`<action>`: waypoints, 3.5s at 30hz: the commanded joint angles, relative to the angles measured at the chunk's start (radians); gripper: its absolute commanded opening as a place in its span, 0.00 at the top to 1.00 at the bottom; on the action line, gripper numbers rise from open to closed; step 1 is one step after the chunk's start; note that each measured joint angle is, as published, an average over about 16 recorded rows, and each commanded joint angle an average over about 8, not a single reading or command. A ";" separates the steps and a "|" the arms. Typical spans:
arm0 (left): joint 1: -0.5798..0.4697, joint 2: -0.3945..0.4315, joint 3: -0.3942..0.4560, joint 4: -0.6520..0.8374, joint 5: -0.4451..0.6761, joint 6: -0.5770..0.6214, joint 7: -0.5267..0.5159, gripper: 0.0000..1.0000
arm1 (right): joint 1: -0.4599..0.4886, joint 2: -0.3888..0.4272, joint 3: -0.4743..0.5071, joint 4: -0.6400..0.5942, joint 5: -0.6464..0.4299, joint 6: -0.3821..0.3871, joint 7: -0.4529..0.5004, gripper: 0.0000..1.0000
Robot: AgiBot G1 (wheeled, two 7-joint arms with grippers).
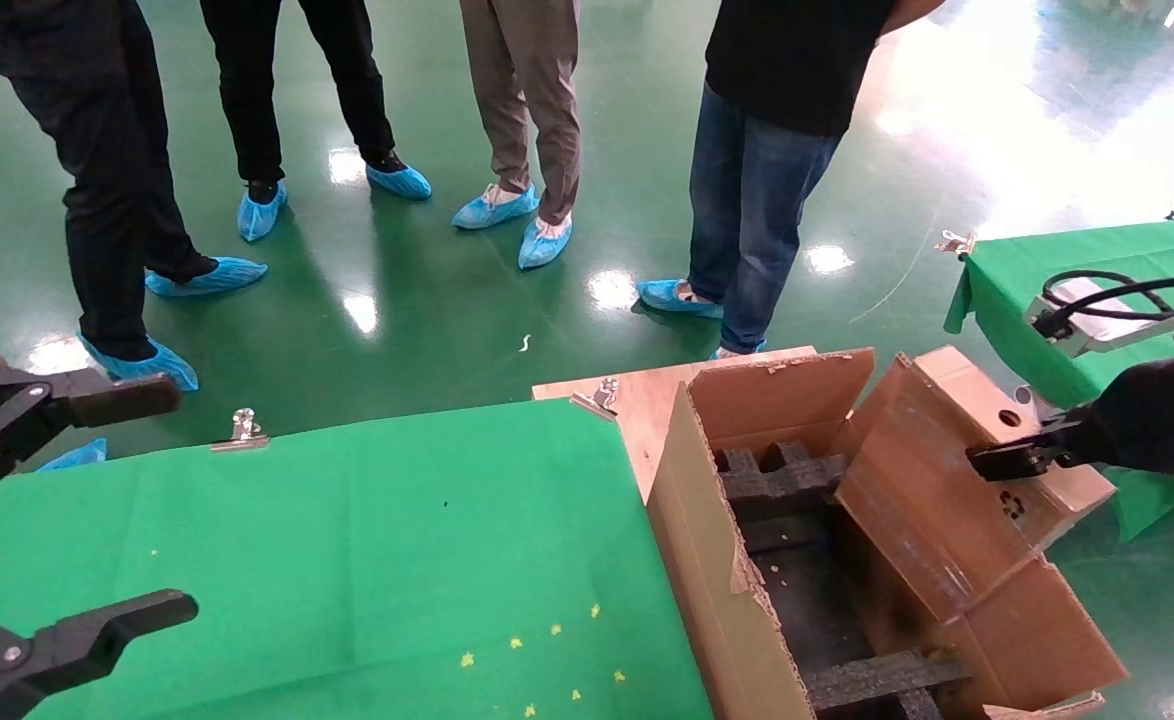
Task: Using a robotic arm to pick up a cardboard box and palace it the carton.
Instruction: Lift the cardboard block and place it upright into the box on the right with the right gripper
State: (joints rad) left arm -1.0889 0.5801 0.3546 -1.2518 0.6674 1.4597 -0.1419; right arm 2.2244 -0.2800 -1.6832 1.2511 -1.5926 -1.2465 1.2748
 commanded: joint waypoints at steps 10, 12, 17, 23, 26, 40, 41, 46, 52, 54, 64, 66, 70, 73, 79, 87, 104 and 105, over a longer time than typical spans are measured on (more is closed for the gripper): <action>0.000 0.000 0.000 0.000 0.000 0.000 0.000 0.00 | -0.036 -0.020 -0.034 0.104 -0.112 0.031 0.340 1.00; 0.000 0.000 0.000 0.000 0.000 0.000 0.000 0.00 | -0.045 -0.028 -0.039 0.104 -0.114 0.037 0.367 1.00; 0.000 0.000 0.000 0.000 0.000 0.000 0.000 0.00 | -0.074 -0.047 -0.052 0.105 -0.131 0.065 0.431 1.00; 0.000 0.000 0.000 0.000 0.000 0.000 0.000 0.00 | -0.110 -0.071 -0.070 0.107 -0.176 0.108 0.495 1.00; 0.000 0.000 0.000 0.000 0.000 0.000 0.000 0.00 | -0.124 -0.079 -0.077 0.107 -0.193 0.124 0.519 1.00; 0.000 0.000 0.000 0.000 0.000 0.000 0.000 0.00 | -0.175 -0.105 -0.101 0.107 -0.239 0.166 0.592 1.00; 0.000 0.000 0.000 0.000 0.000 0.000 0.000 0.00 | -0.180 -0.107 -0.103 0.107 -0.244 0.171 0.598 1.00; 0.000 0.000 0.000 0.000 0.000 0.000 0.000 0.00 | -0.206 -0.115 -0.115 0.106 -0.271 0.196 0.627 1.00; 0.000 0.000 0.000 0.000 0.000 0.000 0.000 0.00 | -0.242 -0.125 -0.130 0.105 -0.300 0.232 0.656 1.00; 0.000 0.000 0.000 0.000 0.000 0.000 0.000 0.00 | -0.255 -0.130 -0.135 0.104 -0.309 0.246 0.665 1.00; 0.000 0.000 0.000 0.000 0.000 0.000 0.000 0.00 | -0.330 -0.151 -0.162 0.095 -0.368 0.319 0.731 1.00; 0.000 0.000 0.000 0.000 0.000 0.000 0.000 0.00 | -0.344 -0.154 -0.167 0.092 -0.380 0.332 0.749 1.00; 0.000 0.000 0.000 0.000 0.000 0.000 0.000 0.00 | -0.371 -0.161 -0.175 0.086 -0.396 0.355 0.780 1.00; 0.000 0.000 0.000 0.000 0.000 0.000 0.000 0.00 | -0.387 -0.167 -0.179 0.081 -0.402 0.370 0.795 1.00; 0.000 0.000 0.000 0.000 0.000 0.000 0.000 0.00 | -0.415 -0.184 -0.186 0.065 -0.411 0.394 0.808 1.00; 0.000 0.000 0.001 0.000 0.000 0.000 0.000 0.00 | -0.459 -0.228 -0.197 0.004 -0.407 0.431 0.803 1.00; 0.000 0.000 0.001 0.000 0.000 0.000 0.000 0.00 | -0.556 -0.347 -0.205 -0.213 -0.282 0.513 0.652 1.00; 0.000 0.000 0.001 0.000 0.000 0.000 0.000 0.00 | -0.561 -0.353 -0.204 -0.225 -0.272 0.515 0.639 1.00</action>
State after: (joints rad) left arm -1.0890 0.5798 0.3552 -1.2518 0.6670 1.4595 -0.1415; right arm 1.6650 -0.6317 -1.8873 1.0285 -1.8646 -0.7367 1.9139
